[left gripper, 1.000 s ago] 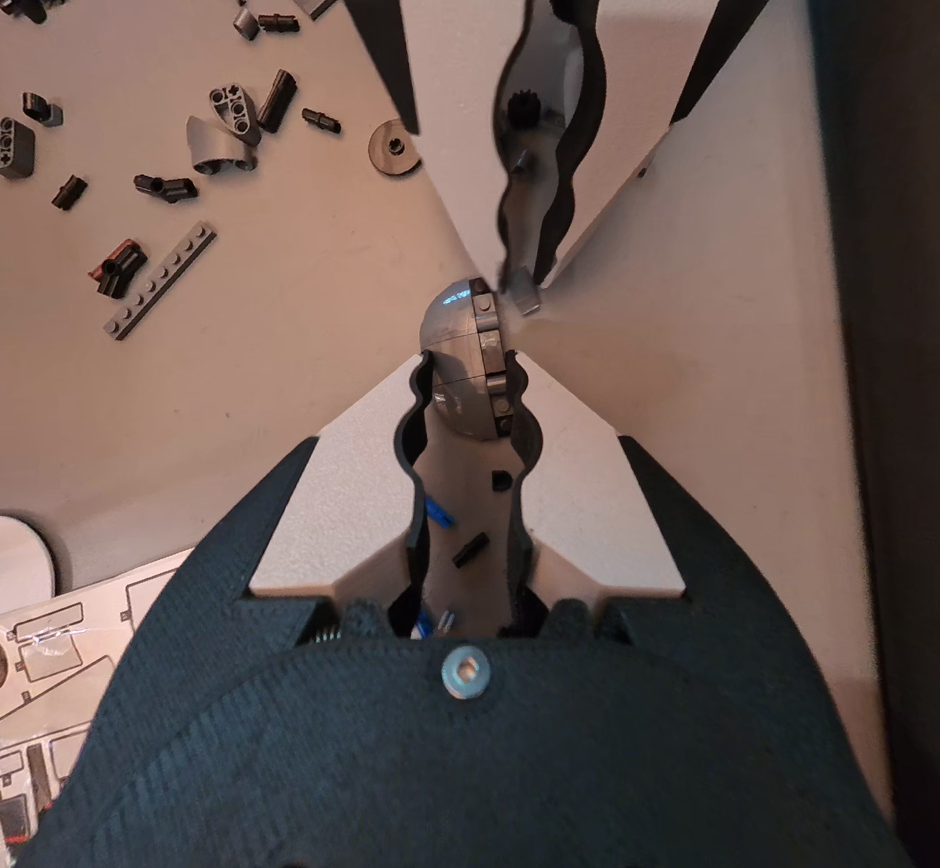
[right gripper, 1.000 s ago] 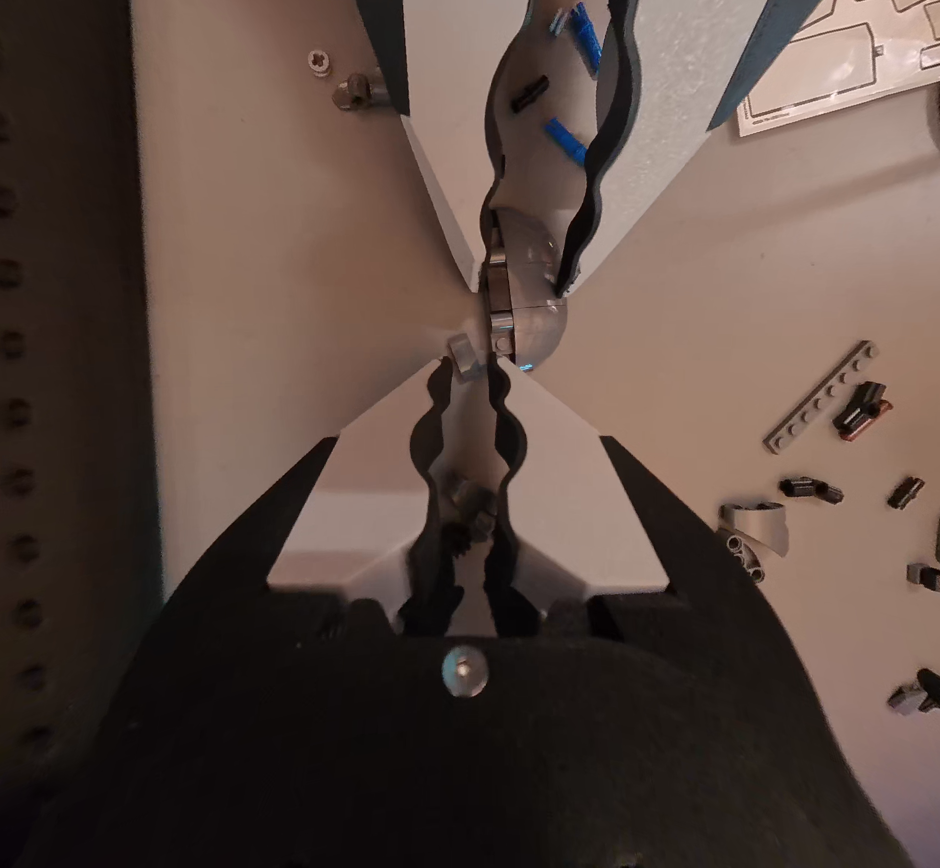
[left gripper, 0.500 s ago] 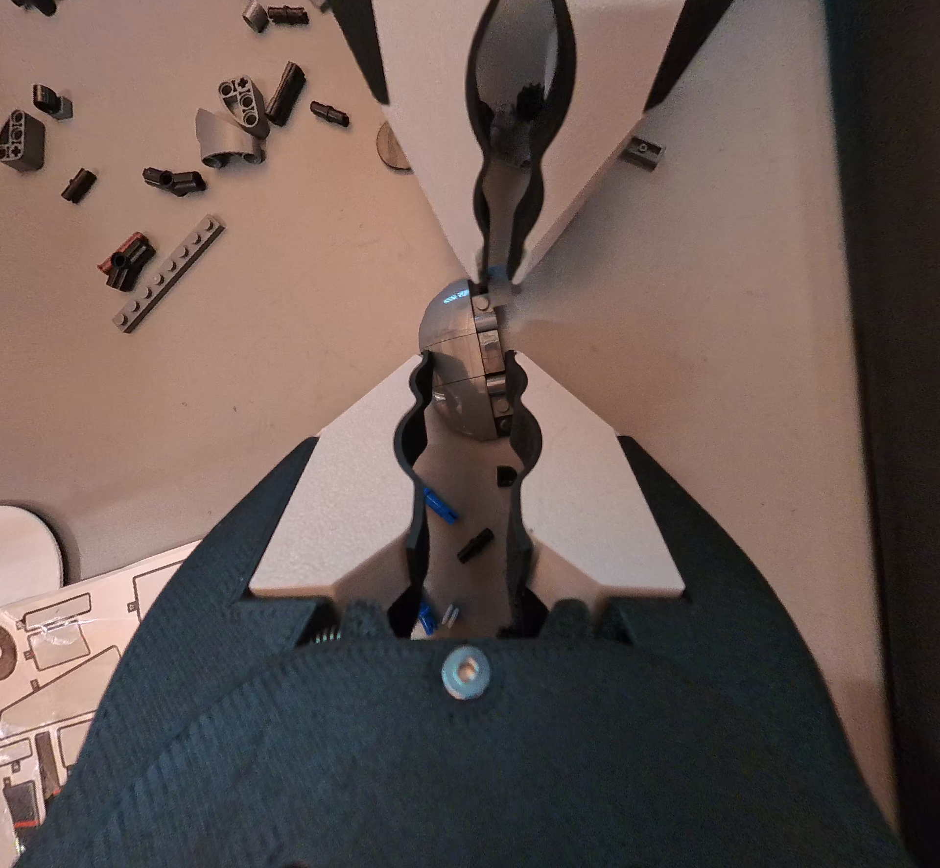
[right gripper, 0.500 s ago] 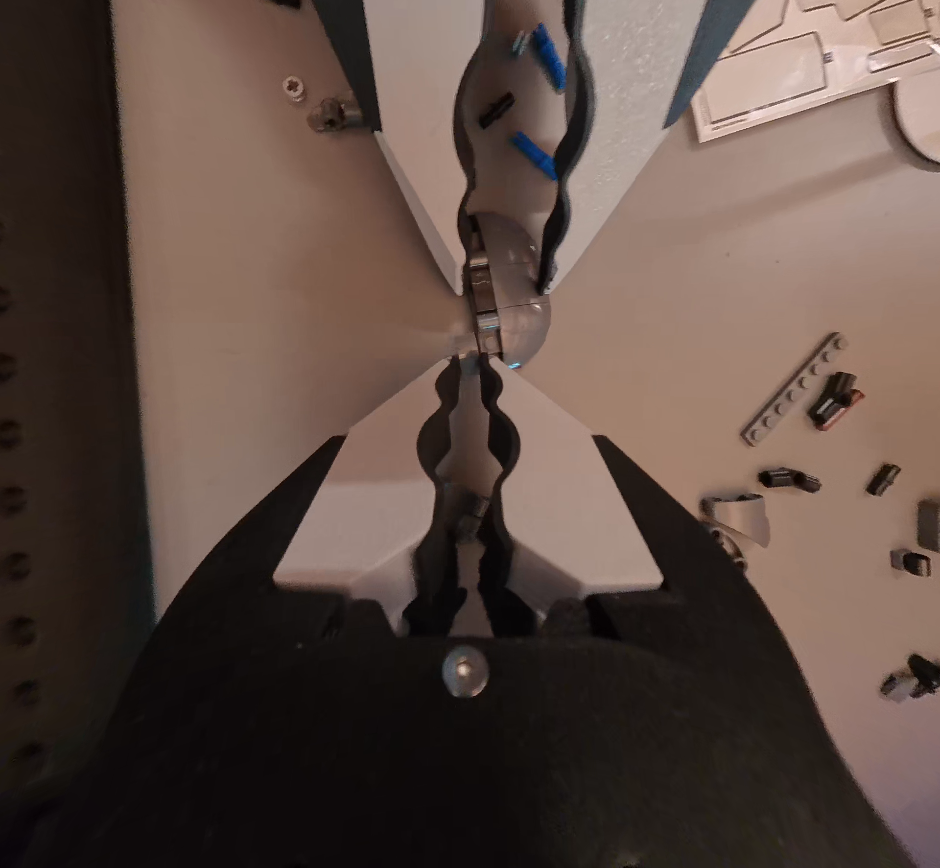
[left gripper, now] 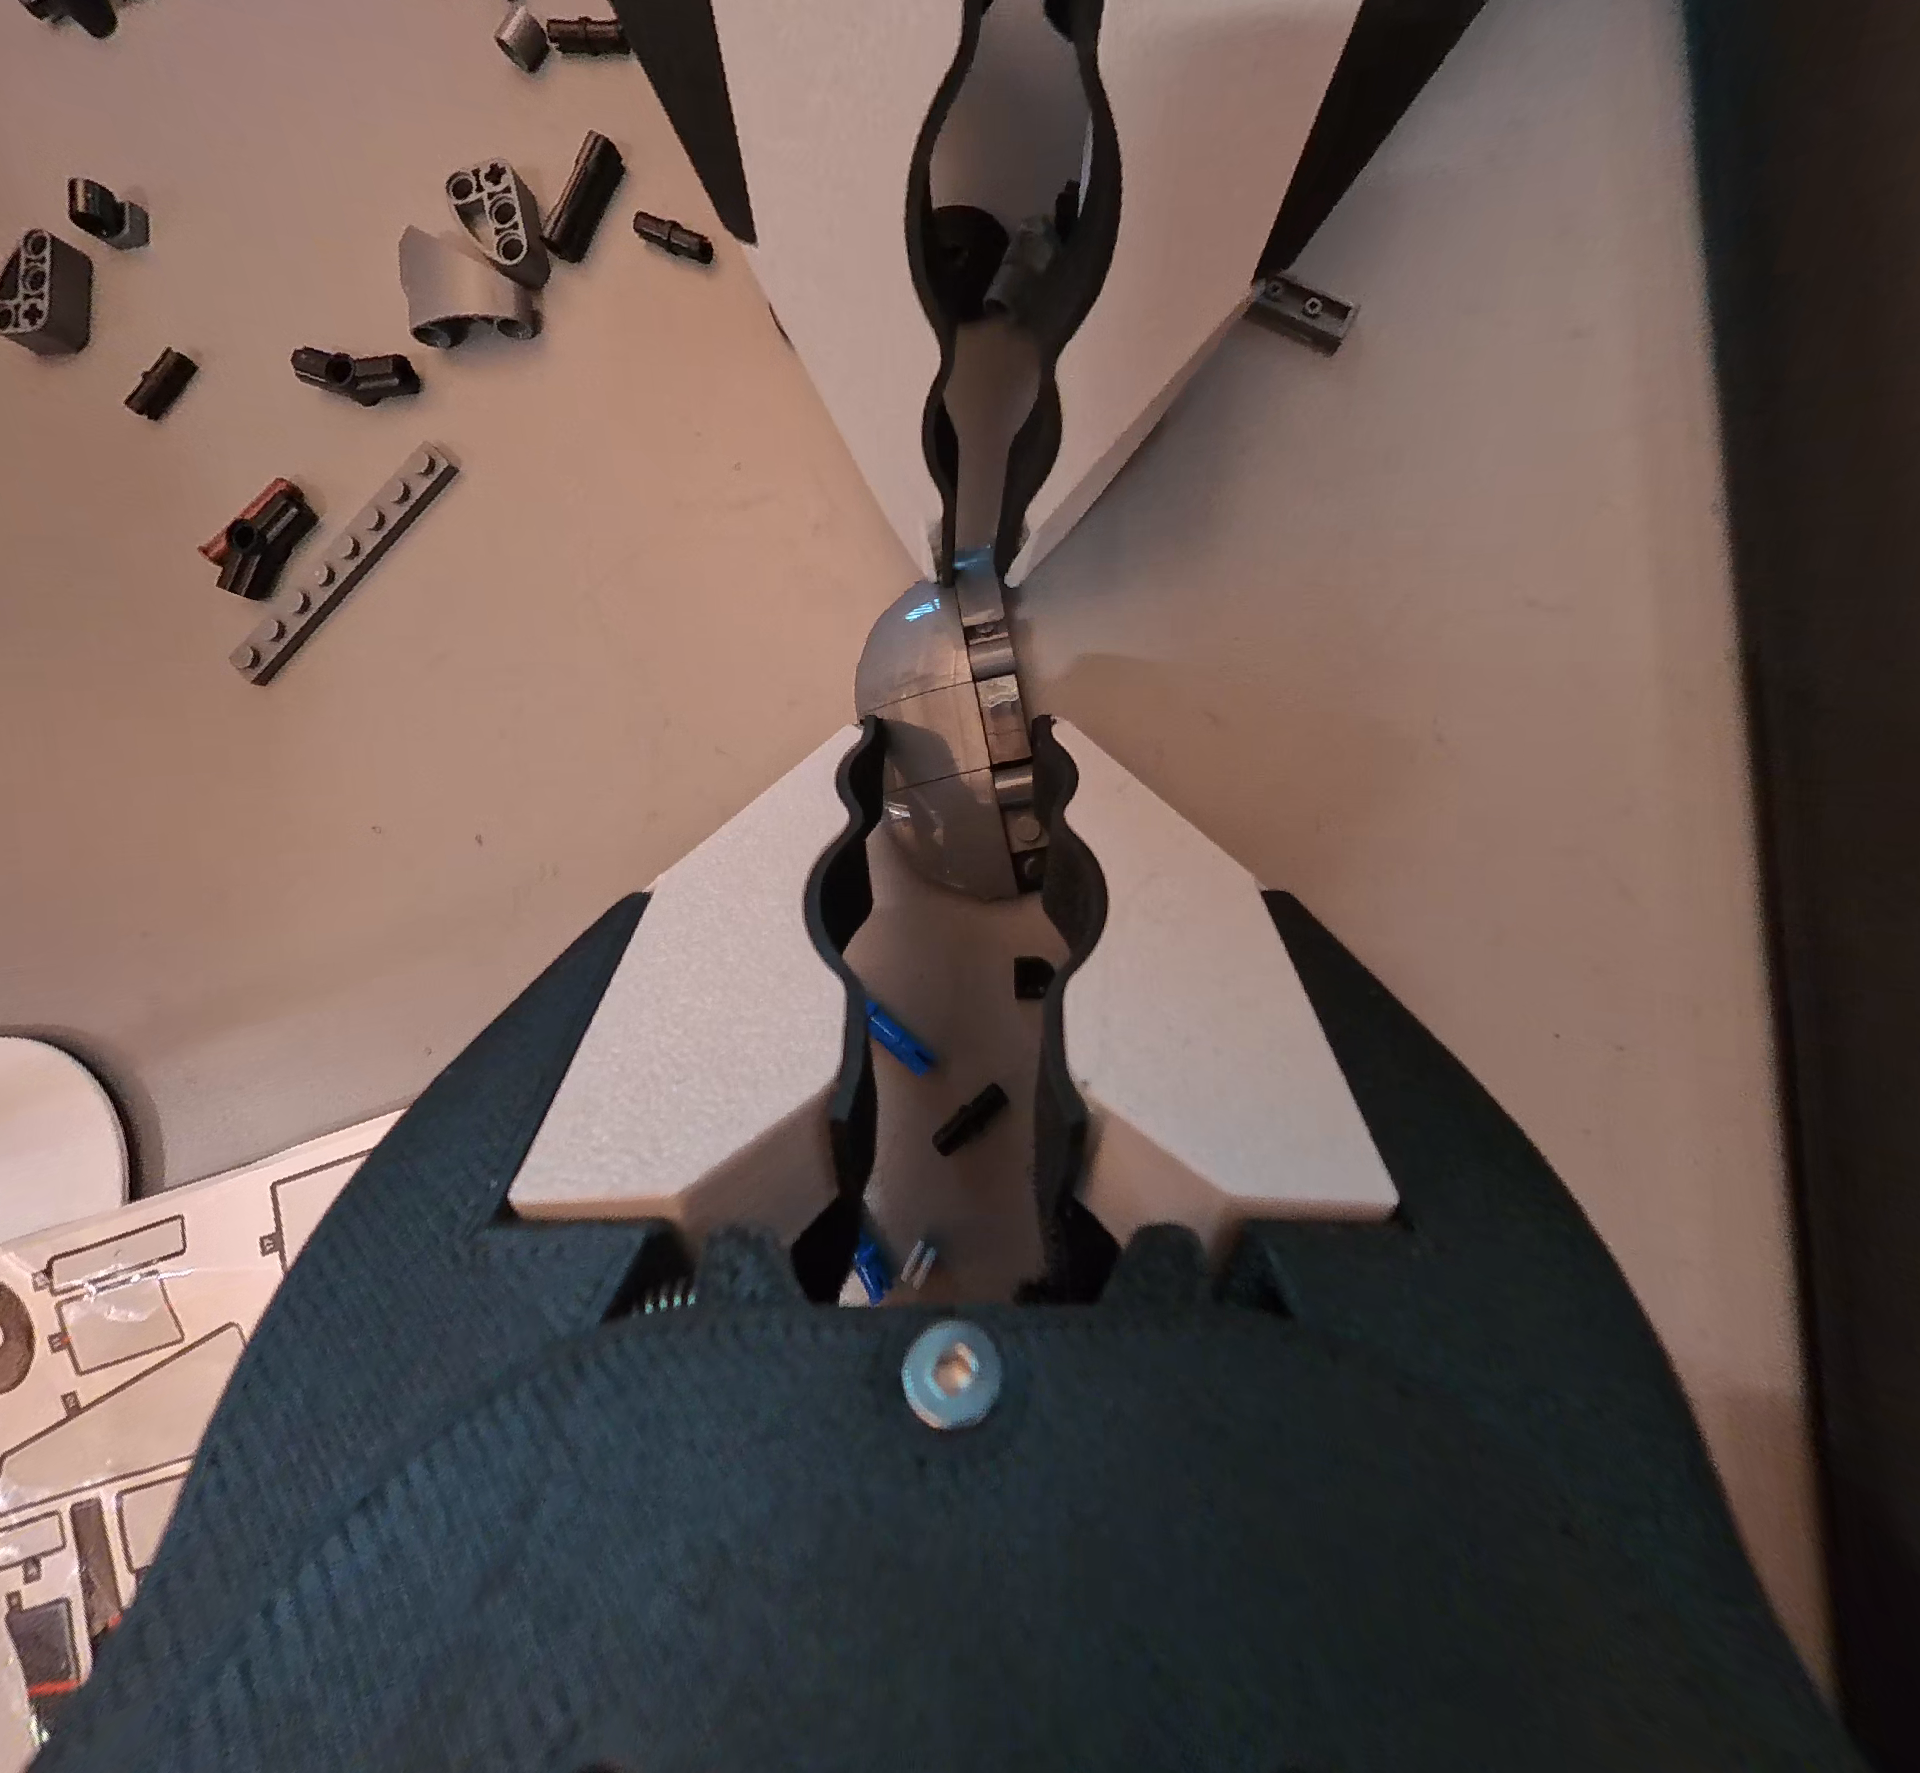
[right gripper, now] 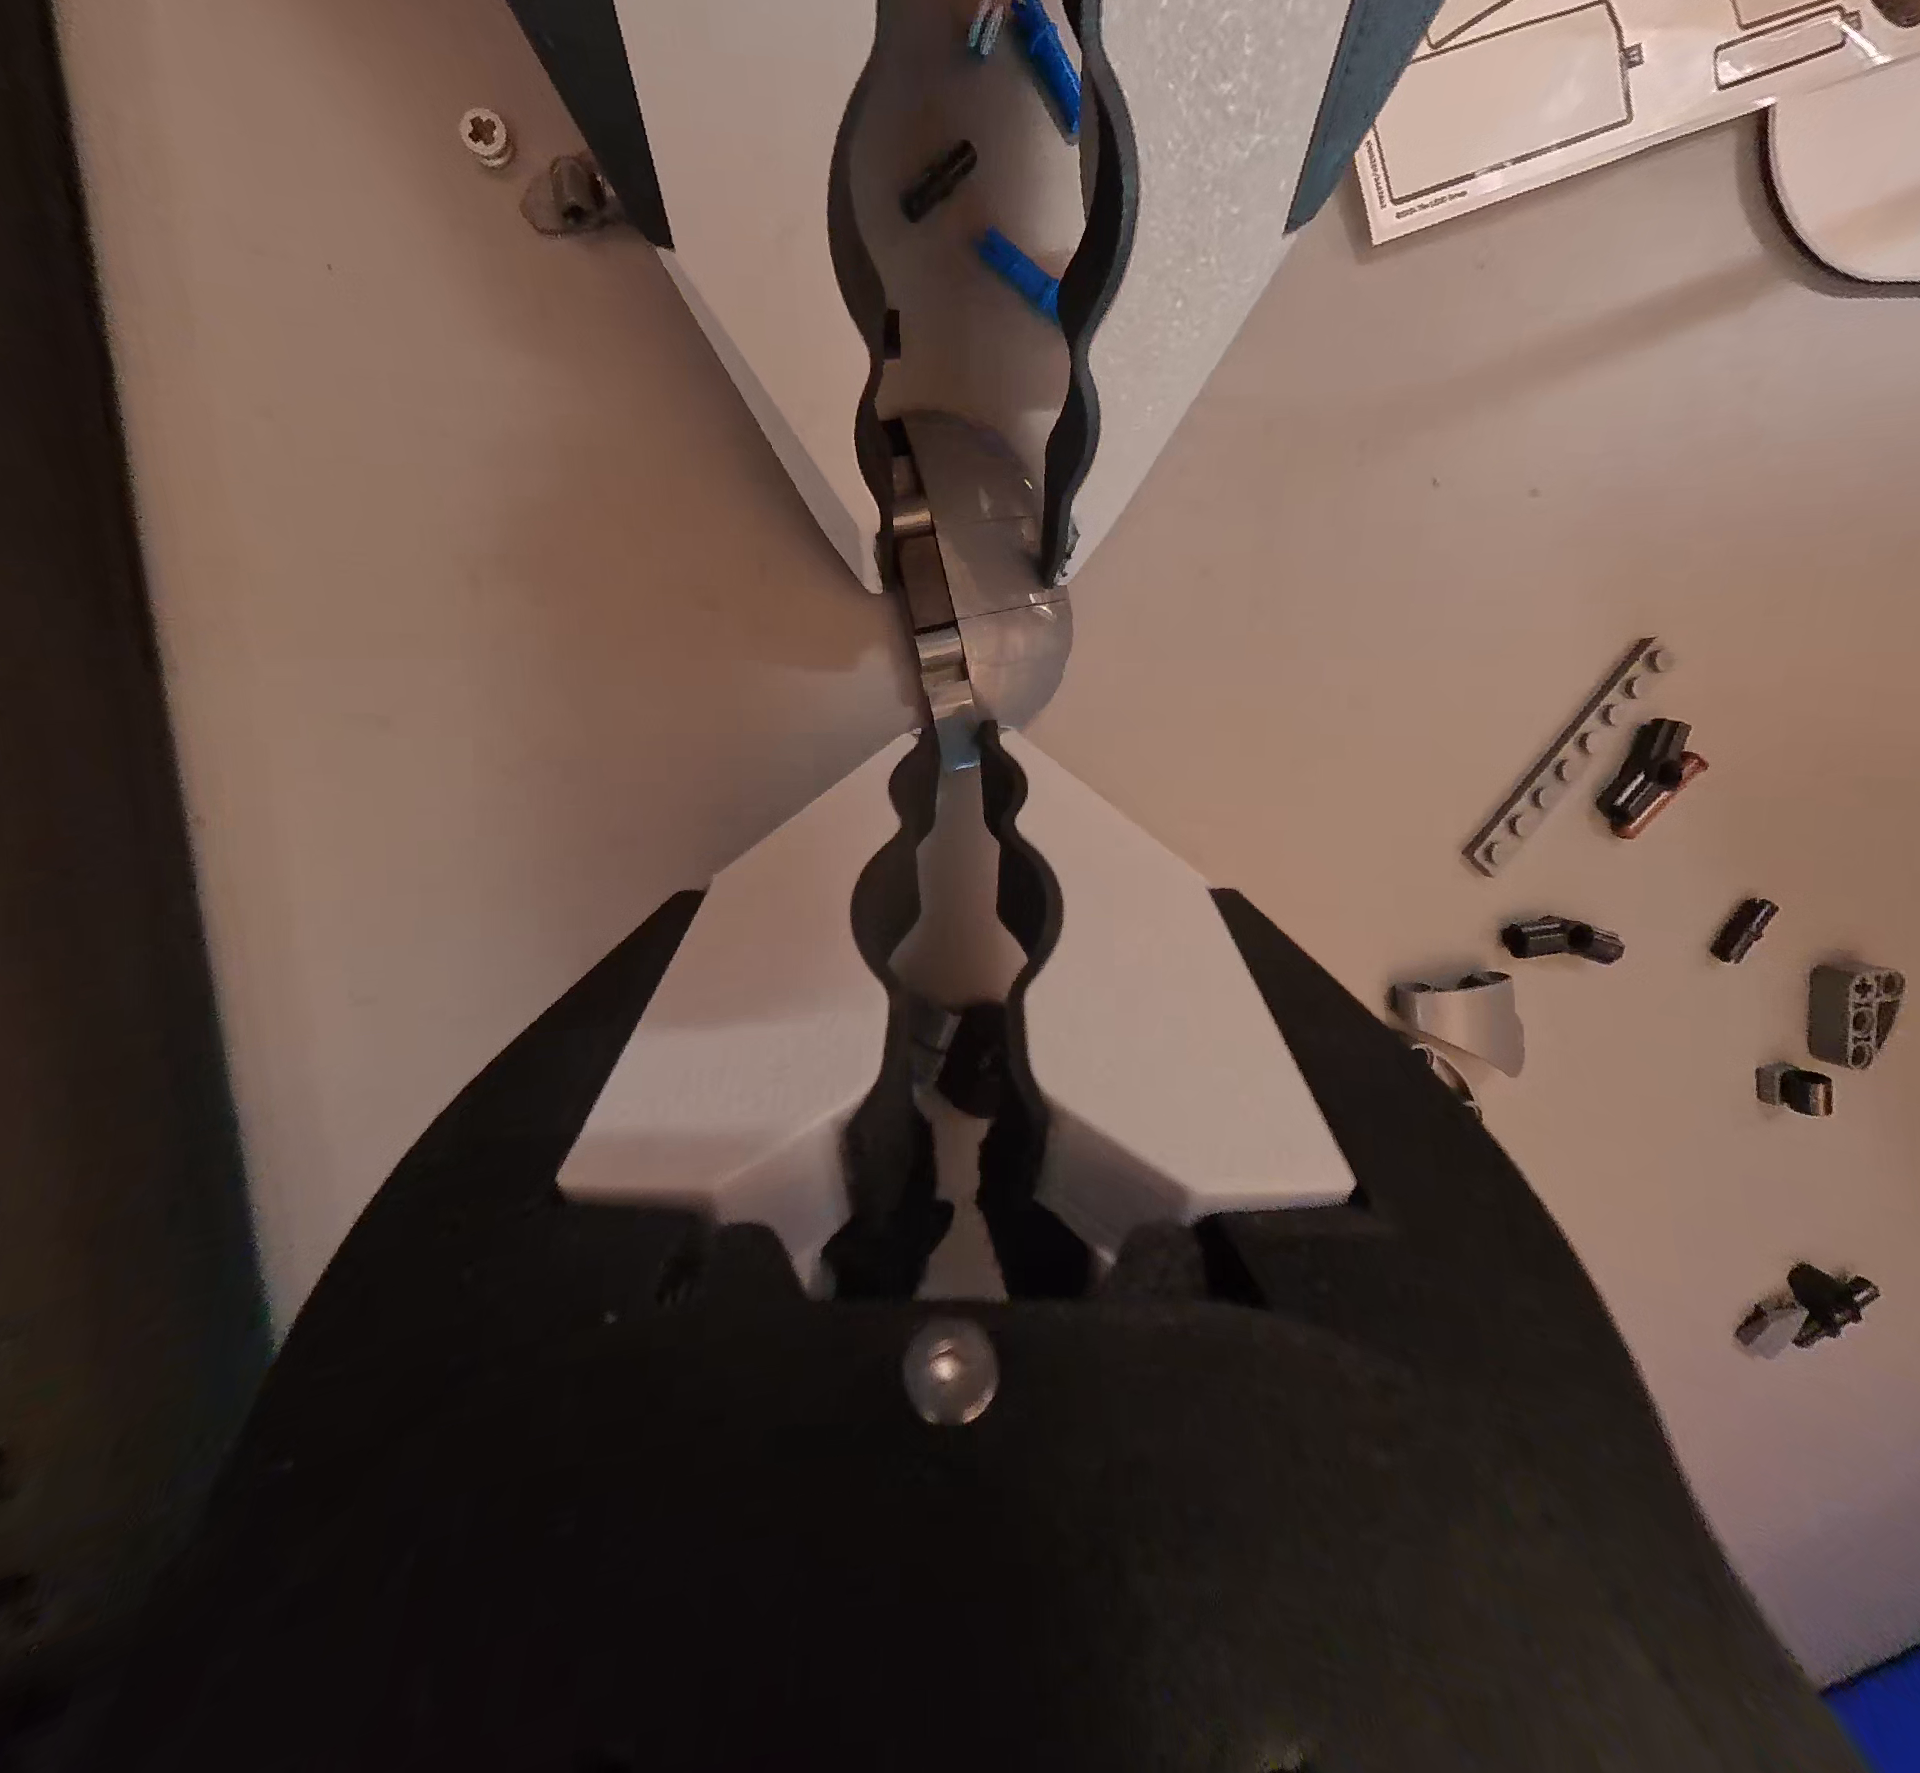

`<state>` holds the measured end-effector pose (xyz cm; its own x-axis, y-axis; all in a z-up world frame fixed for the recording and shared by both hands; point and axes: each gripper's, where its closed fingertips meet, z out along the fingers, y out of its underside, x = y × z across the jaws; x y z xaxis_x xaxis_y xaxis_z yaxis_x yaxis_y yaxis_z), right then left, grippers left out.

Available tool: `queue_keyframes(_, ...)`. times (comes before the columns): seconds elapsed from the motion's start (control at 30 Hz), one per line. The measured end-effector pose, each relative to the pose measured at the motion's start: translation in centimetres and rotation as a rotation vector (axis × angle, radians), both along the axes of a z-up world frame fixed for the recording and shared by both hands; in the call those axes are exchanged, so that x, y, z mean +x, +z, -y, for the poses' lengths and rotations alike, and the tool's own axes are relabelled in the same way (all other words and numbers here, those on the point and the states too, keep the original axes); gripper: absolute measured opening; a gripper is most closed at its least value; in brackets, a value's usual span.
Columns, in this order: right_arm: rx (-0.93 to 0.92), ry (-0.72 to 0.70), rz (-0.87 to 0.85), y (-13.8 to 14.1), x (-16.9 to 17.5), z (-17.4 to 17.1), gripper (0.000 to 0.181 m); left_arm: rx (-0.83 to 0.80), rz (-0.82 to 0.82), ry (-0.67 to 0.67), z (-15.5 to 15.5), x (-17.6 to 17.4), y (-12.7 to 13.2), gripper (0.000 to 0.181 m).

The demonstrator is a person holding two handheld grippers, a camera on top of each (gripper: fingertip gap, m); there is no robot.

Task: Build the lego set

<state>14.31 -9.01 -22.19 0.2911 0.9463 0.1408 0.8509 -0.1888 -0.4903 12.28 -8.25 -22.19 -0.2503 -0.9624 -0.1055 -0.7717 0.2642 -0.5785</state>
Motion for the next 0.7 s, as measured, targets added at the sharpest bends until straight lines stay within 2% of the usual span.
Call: queue_keyframes(0.7,0.001,-0.040,0.061,0.02,-0.14,-0.22,0.009,0.002,-0.002,0.001,-0.02,0.01,0.01,0.026)
